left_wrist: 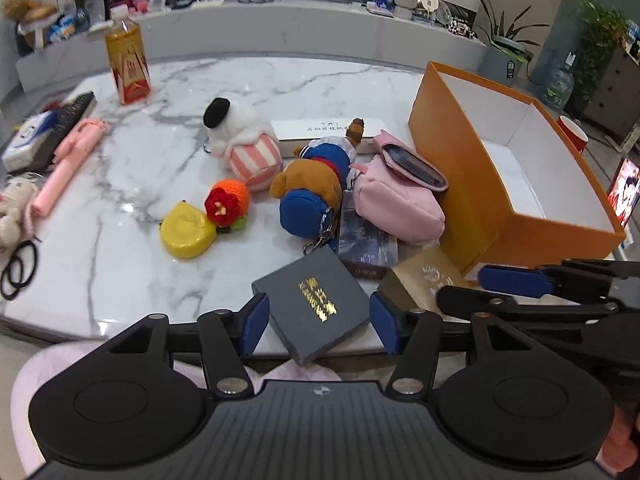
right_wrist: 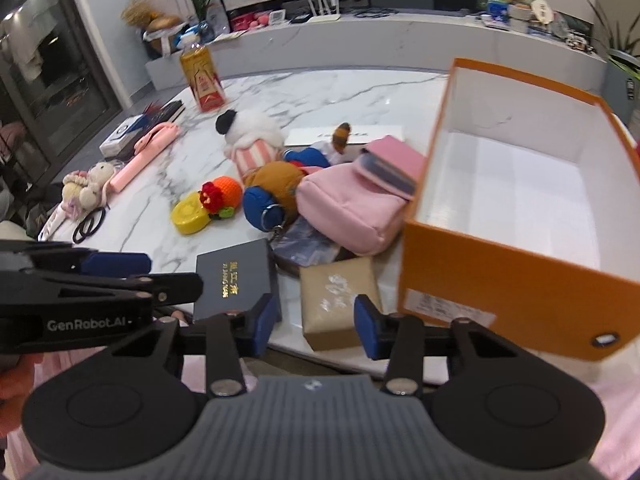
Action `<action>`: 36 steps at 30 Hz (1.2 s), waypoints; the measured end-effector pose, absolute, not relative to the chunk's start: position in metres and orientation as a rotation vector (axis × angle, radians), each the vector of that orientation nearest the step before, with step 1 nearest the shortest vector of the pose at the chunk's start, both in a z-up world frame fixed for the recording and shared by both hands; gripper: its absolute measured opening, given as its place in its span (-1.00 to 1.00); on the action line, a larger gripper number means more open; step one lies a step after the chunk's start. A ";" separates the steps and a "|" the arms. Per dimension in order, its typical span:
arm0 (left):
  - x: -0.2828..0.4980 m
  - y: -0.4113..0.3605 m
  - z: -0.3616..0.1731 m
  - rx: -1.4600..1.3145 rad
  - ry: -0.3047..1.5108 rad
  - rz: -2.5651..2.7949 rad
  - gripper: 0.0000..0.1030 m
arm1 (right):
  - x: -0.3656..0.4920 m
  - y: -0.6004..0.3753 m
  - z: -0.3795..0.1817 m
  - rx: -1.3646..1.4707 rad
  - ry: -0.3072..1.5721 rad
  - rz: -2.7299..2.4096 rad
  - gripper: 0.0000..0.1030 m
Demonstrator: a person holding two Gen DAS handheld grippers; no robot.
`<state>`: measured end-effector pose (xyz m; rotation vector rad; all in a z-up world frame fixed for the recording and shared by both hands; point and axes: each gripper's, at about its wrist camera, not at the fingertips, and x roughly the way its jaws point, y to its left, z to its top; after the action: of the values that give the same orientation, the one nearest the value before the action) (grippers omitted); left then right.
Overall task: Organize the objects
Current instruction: 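Reach the left tool to the pink carabiner pouch and close on it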
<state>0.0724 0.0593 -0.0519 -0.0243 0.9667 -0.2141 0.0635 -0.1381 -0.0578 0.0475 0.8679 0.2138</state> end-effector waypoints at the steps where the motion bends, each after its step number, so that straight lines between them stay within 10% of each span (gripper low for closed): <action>1: 0.077 0.061 -0.052 -0.026 0.966 -0.219 0.27 | 0.069 -0.134 -0.058 0.032 0.866 0.219 -0.10; 36: 0.267 0.002 -0.111 -0.147 1.344 -0.438 -0.09 | 0.193 -0.132 -0.052 -0.630 0.857 0.319 -0.37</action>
<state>0.2673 0.0020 -0.1113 -0.1468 1.3442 -0.4379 0.1927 -0.1320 -0.0523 -0.6301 0.8572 0.3193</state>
